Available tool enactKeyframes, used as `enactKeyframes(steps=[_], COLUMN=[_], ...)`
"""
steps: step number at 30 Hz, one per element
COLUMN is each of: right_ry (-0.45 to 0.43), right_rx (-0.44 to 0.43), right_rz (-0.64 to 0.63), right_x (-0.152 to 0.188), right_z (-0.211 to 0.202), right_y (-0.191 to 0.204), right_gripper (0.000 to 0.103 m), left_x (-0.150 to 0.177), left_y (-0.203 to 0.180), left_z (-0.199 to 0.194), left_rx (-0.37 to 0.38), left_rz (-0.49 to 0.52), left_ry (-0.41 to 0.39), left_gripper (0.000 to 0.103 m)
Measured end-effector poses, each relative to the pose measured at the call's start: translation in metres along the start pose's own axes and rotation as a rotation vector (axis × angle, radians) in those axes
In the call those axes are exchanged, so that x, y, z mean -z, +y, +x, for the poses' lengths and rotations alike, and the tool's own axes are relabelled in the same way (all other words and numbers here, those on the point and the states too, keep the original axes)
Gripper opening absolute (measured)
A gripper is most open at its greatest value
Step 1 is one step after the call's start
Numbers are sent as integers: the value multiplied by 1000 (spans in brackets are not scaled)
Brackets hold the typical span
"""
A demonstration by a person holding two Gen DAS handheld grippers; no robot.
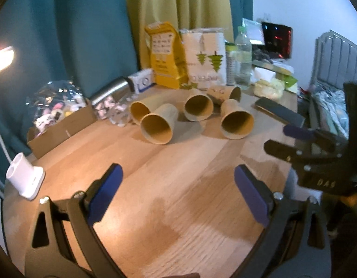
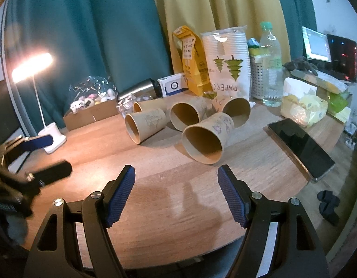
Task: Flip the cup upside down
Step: 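Reach the left gripper down to a tan cup lying on its side and grasp it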
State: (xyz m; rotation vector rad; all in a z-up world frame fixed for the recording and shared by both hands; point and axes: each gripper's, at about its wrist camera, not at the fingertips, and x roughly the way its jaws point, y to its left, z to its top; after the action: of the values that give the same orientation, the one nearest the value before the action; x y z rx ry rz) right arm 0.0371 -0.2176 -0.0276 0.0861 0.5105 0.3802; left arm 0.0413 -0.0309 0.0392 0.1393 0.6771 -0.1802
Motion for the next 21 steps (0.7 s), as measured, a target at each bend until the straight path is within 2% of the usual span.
enactKeyframes(steps=[4, 7, 10, 12, 15, 21], right_ry=[36, 48, 82, 97, 70, 27], right_rx=[-34, -58, -89, -104, -98, -118], right_rz=[31, 46, 68, 82, 105, 115], right_x=[-12, -22, -30, -34, -46, -77], right_z=[11, 18, 32, 40, 41, 53], right_y=[-14, -23, -31, -35, -39, -45], right_gripper=[77, 77, 77, 77, 77, 77], left_x=[-35, -63, -88, -99, -114, -148], left_y=[16, 34, 58, 71, 80, 80], left_z=[24, 62, 109, 134, 159, 201], left_rx=[2, -57, -44, -58, -109, -85], left_rz=[26, 72, 59, 47, 83, 121], left_ry=[96, 173, 297, 349, 356, 383], left_gripper=[98, 98, 98, 98, 98, 98])
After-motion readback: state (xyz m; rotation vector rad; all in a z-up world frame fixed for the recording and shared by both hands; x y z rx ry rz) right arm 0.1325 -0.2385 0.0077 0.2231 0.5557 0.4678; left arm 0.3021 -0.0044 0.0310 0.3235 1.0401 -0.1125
